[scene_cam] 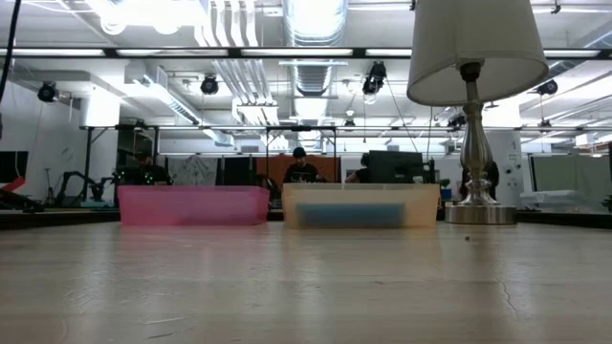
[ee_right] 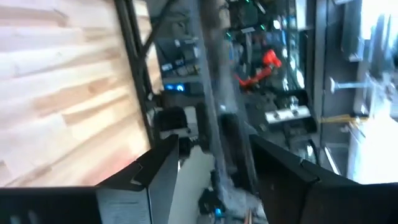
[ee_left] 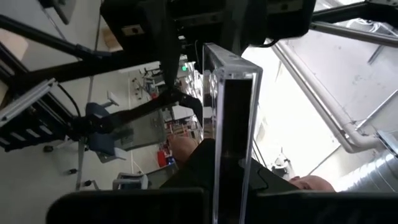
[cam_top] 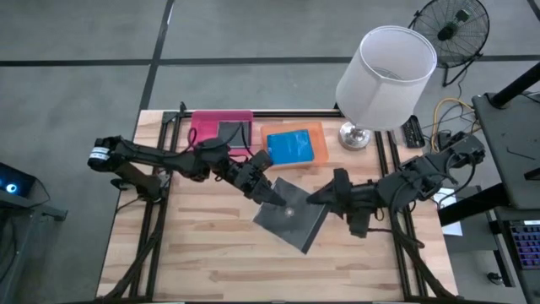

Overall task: Pick & place jewel cases by type
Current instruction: Put the black CD case into the pink bin

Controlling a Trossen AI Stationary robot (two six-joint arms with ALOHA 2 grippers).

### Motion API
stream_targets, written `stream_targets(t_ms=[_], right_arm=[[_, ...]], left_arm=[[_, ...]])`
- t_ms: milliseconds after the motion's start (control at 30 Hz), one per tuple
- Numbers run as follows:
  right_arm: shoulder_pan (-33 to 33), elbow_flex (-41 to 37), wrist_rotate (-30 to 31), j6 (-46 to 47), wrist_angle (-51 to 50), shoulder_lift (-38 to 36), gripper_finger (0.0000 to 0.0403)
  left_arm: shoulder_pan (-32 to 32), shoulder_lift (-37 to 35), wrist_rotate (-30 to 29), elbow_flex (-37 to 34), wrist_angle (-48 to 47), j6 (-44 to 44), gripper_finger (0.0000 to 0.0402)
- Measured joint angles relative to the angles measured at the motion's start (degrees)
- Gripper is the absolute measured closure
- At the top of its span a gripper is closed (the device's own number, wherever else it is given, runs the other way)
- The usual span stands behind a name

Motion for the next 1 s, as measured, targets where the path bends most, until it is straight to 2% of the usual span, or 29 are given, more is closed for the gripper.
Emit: stream_targets(t_ms=[367, 600, 833, 1000], right_arm=[[0.0, 0.0, 9.5, 6.5, 0.4, -4.5, 0.0218], [0.0, -0.1, 15.4, 9.3, -3.6, -7.1, 0.0218], [0.0, 0.0, 19.7, 14.4, -7.0, -9.2, 0.0220], [0.0, 0.0, 22.7, 16.6, -8.8, -10.8, 0.0220]], left_arm=[[4.3, -0.1, 1.6, 0.0, -0.5, 2.3, 0.0401], [7.7, -0.3, 4.2, 0.1, -1.2, 3.6, 0.0401], [10.5, -2.6, 6.3, 0.0, -7.9, 7.2, 0.0401], [12.9, -4.8, 8.7, 0.0, -9.1, 8.8, 0.0401]])
